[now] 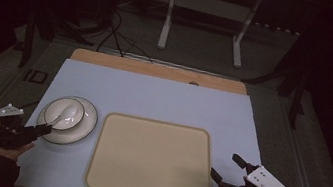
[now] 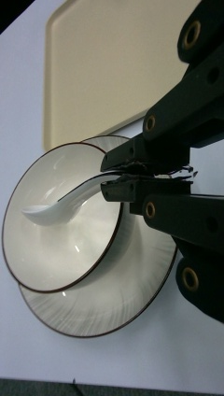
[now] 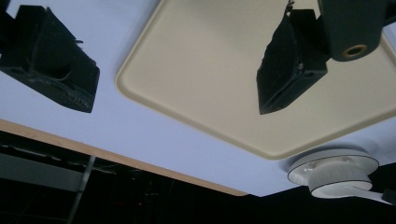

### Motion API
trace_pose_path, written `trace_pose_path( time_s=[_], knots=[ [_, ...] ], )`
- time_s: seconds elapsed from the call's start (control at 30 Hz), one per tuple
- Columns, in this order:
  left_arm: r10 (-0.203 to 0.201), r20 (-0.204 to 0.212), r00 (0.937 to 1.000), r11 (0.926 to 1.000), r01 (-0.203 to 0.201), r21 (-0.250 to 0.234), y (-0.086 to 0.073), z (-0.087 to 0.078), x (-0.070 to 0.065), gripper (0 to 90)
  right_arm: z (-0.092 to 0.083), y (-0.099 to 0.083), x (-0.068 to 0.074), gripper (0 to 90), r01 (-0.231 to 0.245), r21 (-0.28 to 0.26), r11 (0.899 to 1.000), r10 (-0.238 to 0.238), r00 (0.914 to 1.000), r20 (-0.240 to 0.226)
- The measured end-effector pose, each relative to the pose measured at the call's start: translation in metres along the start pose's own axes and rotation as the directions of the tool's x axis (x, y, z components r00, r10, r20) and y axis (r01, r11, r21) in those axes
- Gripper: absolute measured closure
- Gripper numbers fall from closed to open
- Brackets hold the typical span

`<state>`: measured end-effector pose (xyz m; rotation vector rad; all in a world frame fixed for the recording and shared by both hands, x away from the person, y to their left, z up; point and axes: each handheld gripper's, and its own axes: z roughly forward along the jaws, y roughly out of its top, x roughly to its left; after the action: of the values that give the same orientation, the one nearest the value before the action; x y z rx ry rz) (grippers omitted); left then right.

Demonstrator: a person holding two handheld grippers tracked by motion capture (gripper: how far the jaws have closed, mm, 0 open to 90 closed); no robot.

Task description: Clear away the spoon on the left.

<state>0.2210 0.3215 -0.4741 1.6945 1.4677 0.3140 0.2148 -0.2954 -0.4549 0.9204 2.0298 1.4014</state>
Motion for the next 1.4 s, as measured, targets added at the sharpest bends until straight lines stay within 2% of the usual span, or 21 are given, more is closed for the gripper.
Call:
trace_pose_path(
  time_s=[0.47,0.63,1.03,1.1,1.27,1.4],
  knots=[
    [0.03,-0.019,0.9994,0.999,-0.03,-0.033,0.008,-0.02,-0.018,85.8,0.0,0.0,0.0,13.2,-0.001,-0.001,1.0,0.001,1.0,0.002],
    [0.028,-0.028,0.9992,0.9984,-0.03,-0.047,0.011,-0.025,-0.023,85.8,0.0,0.0,-0.001,13.2,-0.004,-0.003,1.0,0.004,1.0,0.004],
    [0.045,-0.007,0.9989,0.9968,-0.046,-0.066,0.021,-0.028,-0.036,85.8,-0.001,0.0,0.0,13.1,-0.001,-0.005,1.0,0.001,1.0,0.008],
    [0.058,0.009,0.9983,0.9966,-0.057,-0.059,0.023,-0.028,-0.039,85.8,0.0,0.0,0.0,13.1,0.001,-0.004,1.0,-0.001,1.0,0.009],
    [0.05,-0.003,0.9987,0.9968,-0.05,-0.062,0.023,-0.027,-0.042,85.8,0.0,0.0,0.0,13.1,0.002,0.001,1.0,-0.002,1.0,0.006],
    [0.051,-0.01,0.9986,0.9952,-0.052,-0.083,0.022,-0.029,-0.049,85.8,0.0,0.0,0.0,13.1,0.002,-0.001,1.0,-0.002,1.0,0.007]
  ],
)
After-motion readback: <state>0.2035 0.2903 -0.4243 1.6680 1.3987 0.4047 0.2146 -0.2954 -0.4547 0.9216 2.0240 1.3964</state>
